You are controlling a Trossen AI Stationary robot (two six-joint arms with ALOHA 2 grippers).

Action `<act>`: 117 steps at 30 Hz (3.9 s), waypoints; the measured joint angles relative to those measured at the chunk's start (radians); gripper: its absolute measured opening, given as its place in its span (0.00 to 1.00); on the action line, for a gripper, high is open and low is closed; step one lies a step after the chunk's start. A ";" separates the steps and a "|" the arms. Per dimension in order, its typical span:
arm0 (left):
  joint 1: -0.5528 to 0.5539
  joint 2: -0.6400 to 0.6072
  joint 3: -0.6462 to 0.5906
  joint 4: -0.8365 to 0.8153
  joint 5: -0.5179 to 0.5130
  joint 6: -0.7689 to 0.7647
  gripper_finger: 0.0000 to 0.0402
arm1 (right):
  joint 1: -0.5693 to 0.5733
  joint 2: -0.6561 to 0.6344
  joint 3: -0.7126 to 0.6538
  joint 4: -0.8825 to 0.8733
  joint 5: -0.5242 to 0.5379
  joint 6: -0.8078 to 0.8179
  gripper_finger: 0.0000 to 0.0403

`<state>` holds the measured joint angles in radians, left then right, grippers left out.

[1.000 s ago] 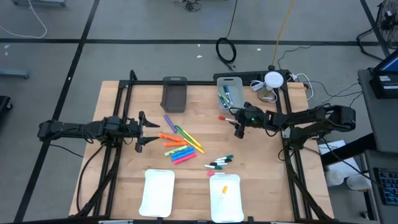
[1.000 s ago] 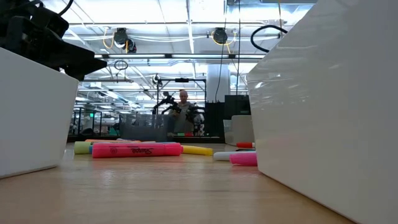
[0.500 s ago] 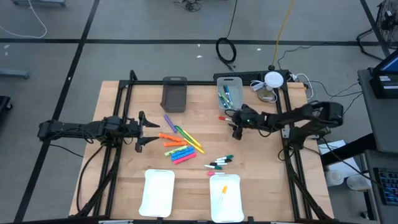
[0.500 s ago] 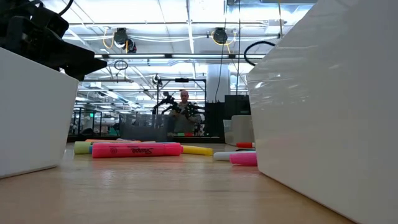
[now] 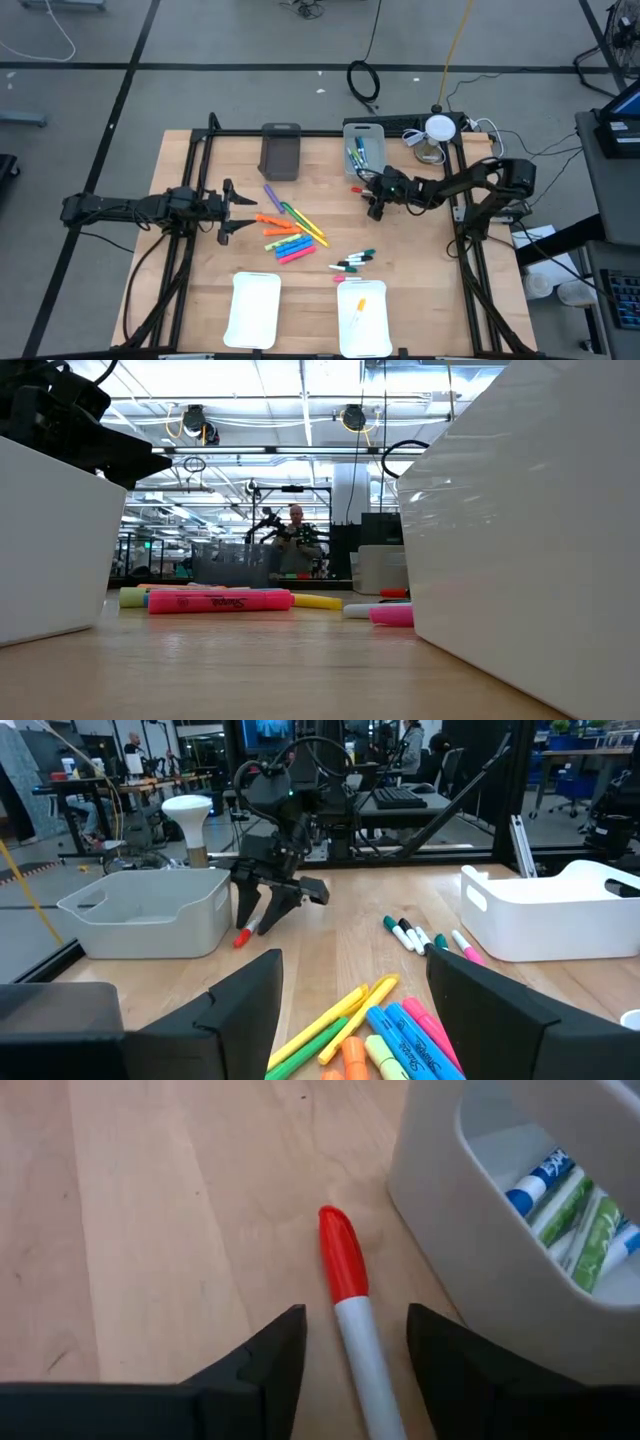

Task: Pick & Place Markers
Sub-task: Put the red highlighter pen into the right white bin, then put the top green highlighter pen into the right white bin

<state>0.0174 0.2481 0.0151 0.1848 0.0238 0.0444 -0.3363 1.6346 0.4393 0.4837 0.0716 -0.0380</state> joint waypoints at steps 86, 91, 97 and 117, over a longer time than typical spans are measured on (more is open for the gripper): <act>0.000 0.000 0.000 0.000 0.000 0.000 0.62 | 0.942 -0.120 0.406 -0.291 -0.151 0.263 0.21; 0.000 0.000 0.000 -0.001 0.000 0.000 0.62 | 0.970 -0.120 0.406 -0.271 -0.148 0.262 0.31; 0.000 0.000 0.000 0.000 0.000 0.000 0.62 | 0.974 -0.120 0.406 -0.207 -0.146 0.233 0.34; 0.000 0.000 0.000 0.000 0.000 0.000 0.62 | 0.874 -0.297 0.387 -0.705 0.322 0.277 0.34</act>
<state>0.0171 0.2482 0.0151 0.1844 0.0238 0.0444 0.5380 1.3375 0.8264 -0.2208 0.3933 0.2386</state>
